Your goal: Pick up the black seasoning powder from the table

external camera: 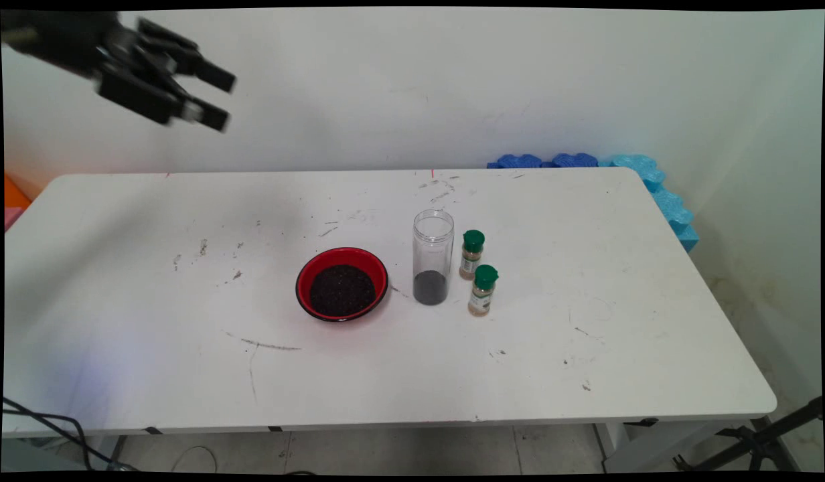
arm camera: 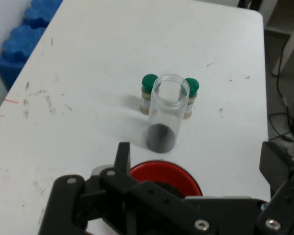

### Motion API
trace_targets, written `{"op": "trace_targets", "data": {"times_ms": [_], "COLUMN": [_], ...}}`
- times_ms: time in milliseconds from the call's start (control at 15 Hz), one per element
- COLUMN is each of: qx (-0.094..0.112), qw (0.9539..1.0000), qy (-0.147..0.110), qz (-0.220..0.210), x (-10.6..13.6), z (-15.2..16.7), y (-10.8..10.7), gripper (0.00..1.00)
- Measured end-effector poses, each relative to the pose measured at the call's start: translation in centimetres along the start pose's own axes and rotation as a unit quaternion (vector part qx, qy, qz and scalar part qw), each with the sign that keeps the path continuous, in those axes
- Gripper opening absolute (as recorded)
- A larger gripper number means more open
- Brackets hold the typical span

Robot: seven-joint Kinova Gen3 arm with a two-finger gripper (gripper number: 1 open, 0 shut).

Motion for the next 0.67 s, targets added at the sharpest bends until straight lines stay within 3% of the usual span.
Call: {"op": "trace_targets", "data": {"times_ms": [333,667], "qx": [0.024,0.030], "qw": [0.9996,0.9992], "qy": [-0.012,-0.022], "qz": [-0.014,-0.016], "x": [-2.2,-4.3], "z": [7.1,12.6], "y": [2.0,3.1], "gripper": [1.00,1.00]}}
